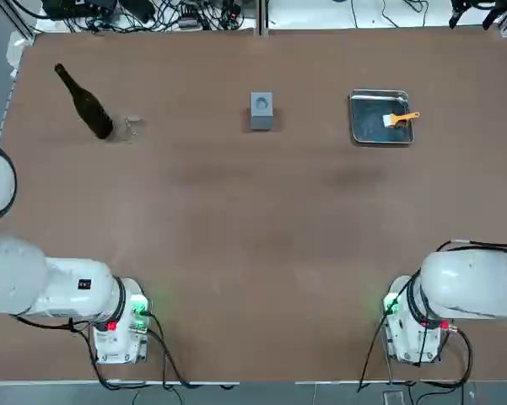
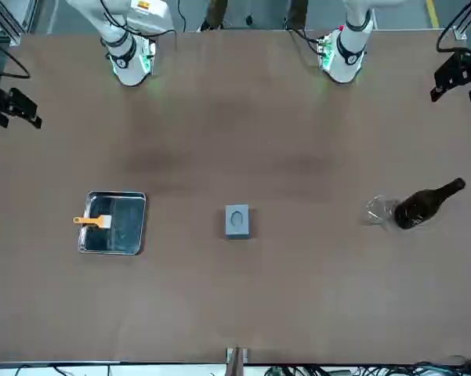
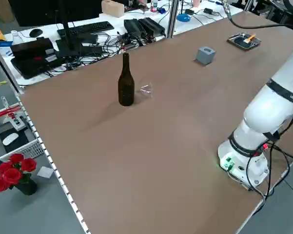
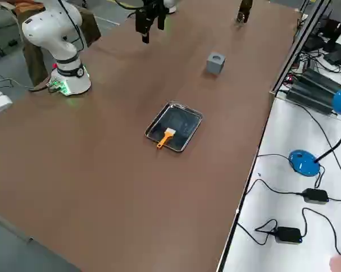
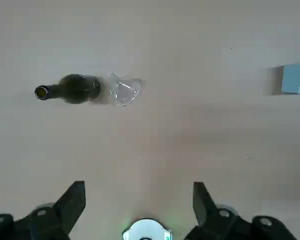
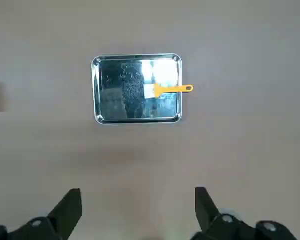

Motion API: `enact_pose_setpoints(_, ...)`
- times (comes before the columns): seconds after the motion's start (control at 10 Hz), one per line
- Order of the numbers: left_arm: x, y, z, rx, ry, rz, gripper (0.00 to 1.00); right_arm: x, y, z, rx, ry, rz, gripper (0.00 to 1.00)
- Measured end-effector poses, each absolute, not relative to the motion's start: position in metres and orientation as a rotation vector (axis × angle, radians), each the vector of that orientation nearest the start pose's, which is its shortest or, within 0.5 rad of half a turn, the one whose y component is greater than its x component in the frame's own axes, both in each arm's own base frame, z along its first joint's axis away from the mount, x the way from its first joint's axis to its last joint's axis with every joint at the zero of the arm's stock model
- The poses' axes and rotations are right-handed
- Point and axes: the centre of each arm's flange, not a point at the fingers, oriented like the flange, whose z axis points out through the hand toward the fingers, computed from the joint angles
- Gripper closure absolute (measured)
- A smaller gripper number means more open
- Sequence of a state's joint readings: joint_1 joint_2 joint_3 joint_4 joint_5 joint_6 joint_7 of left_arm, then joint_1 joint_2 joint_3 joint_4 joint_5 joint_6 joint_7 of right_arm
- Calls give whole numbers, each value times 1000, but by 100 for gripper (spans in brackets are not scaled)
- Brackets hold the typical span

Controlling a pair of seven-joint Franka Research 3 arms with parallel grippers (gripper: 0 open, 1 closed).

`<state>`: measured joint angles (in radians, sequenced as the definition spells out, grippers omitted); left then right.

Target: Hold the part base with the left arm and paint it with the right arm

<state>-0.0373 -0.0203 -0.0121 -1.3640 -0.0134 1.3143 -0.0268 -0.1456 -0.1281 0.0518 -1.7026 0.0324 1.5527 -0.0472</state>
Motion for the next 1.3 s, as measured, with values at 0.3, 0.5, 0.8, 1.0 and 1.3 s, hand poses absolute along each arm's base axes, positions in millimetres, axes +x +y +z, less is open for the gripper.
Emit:
enact_pose_setpoints(0.3,516,-26,708,-3153,36,47,4,510,-43,628,-3113,73,33,0)
enact_pose_setpoints(0.5,516,-21,708,-3153,15,44,2,510,-44,627,-3113,76,30,0)
enact_pose_setpoints(0.8,517,-25,706,-3153,28,45,2,516,-98,608,-3007,34,21,0)
enact_pose_setpoints(1.0,517,-48,704,-3169,106,56,7,518,-156,579,-2904,15,24,0)
enact_pose_setpoints(1.3,520,-100,679,-3187,260,130,48,534,-212,506,-2691,-73,-5,0)
